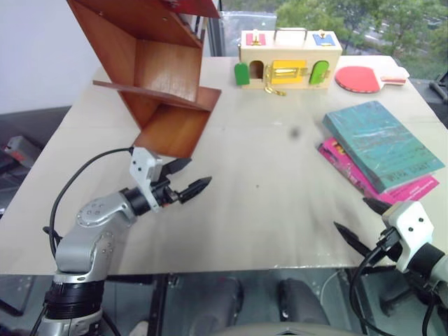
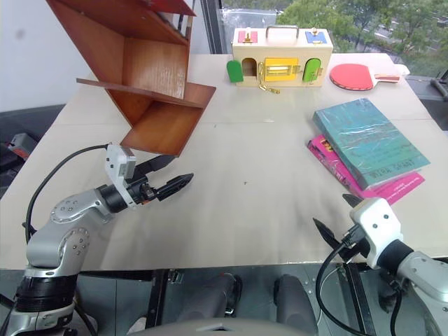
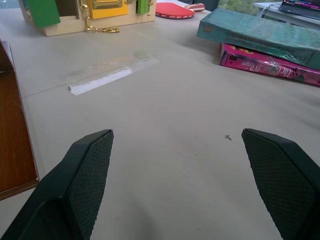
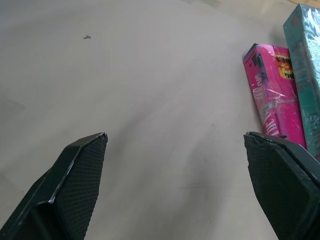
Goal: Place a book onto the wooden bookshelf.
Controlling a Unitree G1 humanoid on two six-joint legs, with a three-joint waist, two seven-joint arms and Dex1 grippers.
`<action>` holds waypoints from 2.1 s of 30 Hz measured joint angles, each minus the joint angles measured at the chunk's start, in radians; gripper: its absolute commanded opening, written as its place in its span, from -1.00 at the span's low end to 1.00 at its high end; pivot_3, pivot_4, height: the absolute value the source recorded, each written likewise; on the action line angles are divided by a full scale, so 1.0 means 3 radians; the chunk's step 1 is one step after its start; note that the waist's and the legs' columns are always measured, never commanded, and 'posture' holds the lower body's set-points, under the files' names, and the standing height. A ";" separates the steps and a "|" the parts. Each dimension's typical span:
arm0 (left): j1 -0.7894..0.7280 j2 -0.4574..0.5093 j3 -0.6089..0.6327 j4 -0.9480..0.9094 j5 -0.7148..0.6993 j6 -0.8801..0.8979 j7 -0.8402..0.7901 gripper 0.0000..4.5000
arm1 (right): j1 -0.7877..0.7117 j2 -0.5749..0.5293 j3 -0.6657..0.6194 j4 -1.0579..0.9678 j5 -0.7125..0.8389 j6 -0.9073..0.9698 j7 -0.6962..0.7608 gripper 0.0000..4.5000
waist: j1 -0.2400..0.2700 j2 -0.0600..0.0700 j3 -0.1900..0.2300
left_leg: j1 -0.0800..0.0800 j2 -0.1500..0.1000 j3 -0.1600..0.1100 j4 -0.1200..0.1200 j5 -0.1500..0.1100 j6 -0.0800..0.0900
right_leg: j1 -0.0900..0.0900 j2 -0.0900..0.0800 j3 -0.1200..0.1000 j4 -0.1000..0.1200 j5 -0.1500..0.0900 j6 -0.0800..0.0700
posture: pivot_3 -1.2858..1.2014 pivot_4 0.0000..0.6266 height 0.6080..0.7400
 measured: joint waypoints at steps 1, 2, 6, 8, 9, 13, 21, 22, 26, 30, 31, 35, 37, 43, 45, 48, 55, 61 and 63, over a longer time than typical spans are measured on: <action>0.0000 0.0000 0.0000 0.0000 0.0000 0.0000 0.0000 0.92 | 0.0000 0.0000 0.0000 0.0000 0.0000 0.0000 0.0000 1.00 | 0.0000 0.0000 0.0000 | 0.0000 0.0000 0.0000 0.0000 0.0000 0.0000 | 0.0000 0.0000 0.0000 0.0000 0.0000 0.0000 | 0.03 -0.52 1.00; 0.0007 0.0038 -0.0001 0.0000 -0.0015 0.0012 -0.0050 0.92 | 0.0002 0.0000 -0.0008 -0.0006 0.0014 0.0012 -0.0001 1.00 | 0.0000 0.0000 0.0000 | -0.0002 0.0000 0.0000 0.0000 0.0000 0.0000 | 0.0000 0.0000 0.0000 -0.0001 0.0000 0.0000 | 0.03 -0.52 1.00; -0.0016 0.0216 0.0019 -0.0030 -0.0144 0.0114 -0.0225 1.00 | -0.0066 0.0022 -0.0073 -0.0048 0.0144 0.0122 -0.0069 0.76 | -0.0002 0.0001 0.0000 | -0.0004 0.0001 -0.0001 -0.0001 -0.0003 0.0004 | -0.0001 0.0000 -0.0001 -0.0002 0.0000 0.0000 | 0.03 -0.52 1.00; -0.0025 0.0231 0.0009 -0.0072 -0.0207 0.0137 -0.0286 1.00 | -0.0155 0.0040 -0.0103 -0.0049 0.0270 0.0246 -0.0113 0.48 | -0.0002 0.0002 0.0000 | -0.0004 0.0001 -0.0001 -0.0001 -0.0003 0.0004 | 0.0000 -0.0001 -0.0001 -0.0003 0.0000 0.0000 | 0.03 -0.52 1.00; -0.0056 0.0237 -0.0001 -0.0095 -0.0249 0.0151 -0.0331 1.00 | -0.0241 0.0038 -0.0150 -0.0043 0.0347 0.0343 -0.0149 0.29 | -0.0002 0.0001 0.0000 | -0.0004 0.0001 -0.0001 0.0000 -0.0003 0.0004 | -0.0001 -0.0001 -0.0002 -0.0003 0.0000 0.0000 | 0.03 -0.52 1.00; -0.0249 0.0309 -0.0074 -0.0227 -0.0390 0.0205 -0.0545 1.00 | -0.0861 -0.0162 -0.0362 0.0294 0.0452 0.0689 -0.0365 -0.66 | -0.0008 0.0001 0.0001 | -0.0005 0.0000 0.0001 0.0000 -0.0002 0.0002 | 0.0000 -0.0001 -0.0001 -0.0004 0.0001 -0.0001 | 0.03 -0.52 1.00; -0.0637 0.0274 -0.0314 -0.0286 -0.0451 0.0235 -0.0643 1.00 | -0.2525 -0.1147 0.0138 0.1931 0.0060 0.1400 -0.0614 -0.78 | -0.0020 0.0009 0.0004 | -0.0015 0.0001 0.0005 -0.0003 0.0007 -0.0009 | -0.0010 0.0000 0.0000 -0.0005 0.0002 -0.0003 | 0.03 -0.52 1.00; -0.0676 0.0241 -0.0338 -0.0263 -0.0448 0.0233 -0.0630 1.00 | -0.3020 -0.1180 0.0388 0.2509 -0.0117 0.1364 -0.0639 -0.78 | -0.0044 0.0010 0.0006 | -0.0014 0.0000 0.0011 -0.0003 0.0007 -0.0009 | -0.0011 -0.0001 0.0006 -0.0005 0.0002 -0.0003 | 0.03 -0.52 1.00; -0.0737 0.0174 -0.0431 -0.0266 -0.0444 0.0229 -0.0570 1.00 | -0.4083 -0.1095 0.0853 0.4076 -0.0615 0.0913 -0.0699 -0.78 | -0.0074 0.0010 0.0008 | -0.0022 0.0000 0.0012 -0.0006 0.0006 -0.0008 | -0.0019 -0.0001 0.0007 -0.0007 0.0003 -0.0004 | 0.03 -0.52 1.00; -0.0741 0.0129 -0.0442 -0.0294 -0.0448 0.0242 -0.0483 1.00 | -0.4745 -0.0886 0.1063 0.5397 -0.0900 0.0483 -0.0688 -0.78 | -0.0095 0.0011 0.0009 | -0.0029 0.0000 0.0015 -0.0014 0.0005 -0.0007 | -0.0026 -0.0002 0.0011 -0.0015 0.0003 -0.0004 | 0.03 -0.52 1.00; -0.0735 0.0124 -0.0442 -0.0320 -0.0448 0.0254 -0.0460 1.00 | -0.4889 -0.0833 0.1124 0.5740 -0.0980 0.0353 -0.0660 -0.78 | -0.0099 0.0011 0.0009 | -0.0029 0.0000 0.0016 -0.0015 0.0005 -0.0006 | -0.0026 -0.0002 0.0012 -0.0017 0.0003 -0.0004 | 0.03 -0.52 1.00; -0.0722 0.0122 -0.0441 -0.0428 -0.0477 0.0294 -0.0394 1.00 | -0.5233 -0.0731 0.1123 0.6551 -0.1100 0.0037 -0.0578 -0.78 | -0.0103 0.0011 0.0009 | -0.0028 0.0000 0.0019 -0.0017 0.0004 -0.0004 | -0.0027 0.0000 0.0015 -0.0018 0.0003 -0.0004 | 0.03 -0.52 1.00; -0.0695 0.0128 -0.0438 -0.0490 -0.0518 0.0330 -0.0398 1.00 | -0.5332 -0.0716 0.1091 0.6758 -0.1116 -0.0059 -0.0514 -0.78 | -0.0106 0.0011 0.0009 | -0.0027 0.0000 0.0019 -0.0016 0.0004 -0.0004 | -0.0027 0.0001 0.0016 -0.0017 0.0003 -0.0004 | 0.03 -0.52 1.00; -0.0640 0.0202 -0.0424 -0.0536 -0.0600 0.0360 -0.0496 1.00 | -0.5390 -0.0730 0.1053 0.6814 -0.1157 -0.0079 -0.0123 -0.78 | -0.0130 0.0012 0.0008 | -0.0019 0.0008 0.0023 -0.0012 0.0004 -0.0005 | -0.0023 0.0011 0.0020 -0.0011 0.0004 -0.0004 | 0.03 -0.52 1.00; -0.0640 0.0207 -0.0423 -0.0536 -0.0614 0.0359 -0.0510 1.00 | -0.5389 -0.0728 0.1055 0.6793 -0.1166 -0.0071 -0.0049 -0.78 | -0.0138 0.0012 0.0008 | -0.0019 0.0008 0.0024 -0.0010 0.0004 -0.0005 | -0.0023 0.0011 0.0020 -0.0009 0.0004 -0.0004 | 0.03 -0.52 1.00; -0.0640 0.0217 -0.0424 -0.0519 -0.0619 0.0349 -0.0554 1.00 | -0.5283 -0.0717 0.1068 0.6533 -0.1157 0.0015 0.0268 -0.78 | -0.0171 0.0013 0.0008 | -0.0019 0.0008 0.0024 -0.0007 0.0003 -0.0005 | -0.0023 0.0010 0.0021 -0.0005 0.0004 -0.0005 | 0.03 -0.52 1.00; -0.0649 0.0217 -0.0428 -0.0478 -0.0610 0.0334 -0.0592 1.00 | -0.4825 -0.0714 0.1010 0.5642 -0.0985 0.0410 0.0596 -0.78 | -0.0179 0.0013 0.0007 | -0.0019 0.0009 0.0023 -0.0007 0.0003 -0.0005 | -0.0024 0.0010 0.0021 -0.0003 0.0004 -0.0005 | 0.03 -0.52 1.00; -0.0663 0.0216 -0.0432 -0.0451 -0.0592 0.0326 -0.0625 1.00 | -0.4329 -0.0718 0.0885 0.4642 -0.0670 0.1032 0.0725 -0.78 | -0.0170 0.0014 0.0007 | -0.0020 0.0009 0.0023 -0.0005 0.0003 -0.0005 | -0.0025 0.0009 0.0021 -0.0002 0.0004 -0.0005 | 0.03 -0.52 1.00; -0.0669 0.0216 -0.0433 -0.0449 -0.0588 0.0325 -0.0631 1.00 | -0.4240 -0.0717 0.0851 0.4410 -0.0598 0.1193 0.0714 -0.78 | -0.0170 0.0014 0.0007 | -0.0020 0.0009 0.0023 -0.0004 0.0003 -0.0005 | -0.0025 0.0009 0.0022 -0.0001 0.0004 -0.0005 | 0.03 -0.52 1.00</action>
